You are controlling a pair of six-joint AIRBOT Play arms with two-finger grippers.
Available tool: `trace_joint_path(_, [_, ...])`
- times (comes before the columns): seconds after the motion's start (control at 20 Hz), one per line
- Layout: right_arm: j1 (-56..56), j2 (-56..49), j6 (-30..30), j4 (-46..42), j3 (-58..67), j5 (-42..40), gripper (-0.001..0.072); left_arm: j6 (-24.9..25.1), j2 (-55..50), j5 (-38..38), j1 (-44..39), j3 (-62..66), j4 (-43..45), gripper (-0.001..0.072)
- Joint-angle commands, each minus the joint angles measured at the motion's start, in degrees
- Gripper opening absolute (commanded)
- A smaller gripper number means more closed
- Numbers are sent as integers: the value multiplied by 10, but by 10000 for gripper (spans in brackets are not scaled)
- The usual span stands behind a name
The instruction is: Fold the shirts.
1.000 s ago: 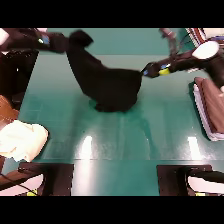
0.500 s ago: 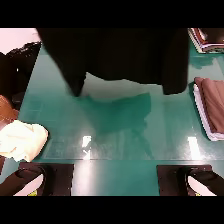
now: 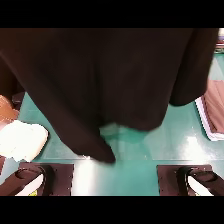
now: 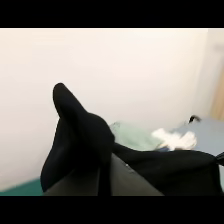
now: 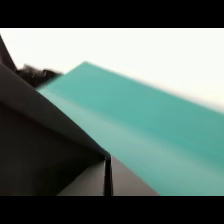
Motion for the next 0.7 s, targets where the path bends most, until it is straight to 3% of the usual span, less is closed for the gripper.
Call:
trace_joint_path(0.0, [0,-102,34,1,1,121,14,-19,-54,-54,0,-62,75,28])
trace_joint_path(0.1, [0,-188,34,0,1,146,14,-39,-114,-88,0,-98,155,28])
trace_joint_path(0.25, [0,-306,36,-17,1,113,14,-63,-232,-101,0,-145,234,29])
trace_joint_path(0.45, [-6,-407,45,-33,1,33,14,-63,-377,-61,0,-158,234,29])
trace_joint_path(0.65, [-9,-447,45,-33,1,-33,15,-63,-434,-17,0,-159,234,30])
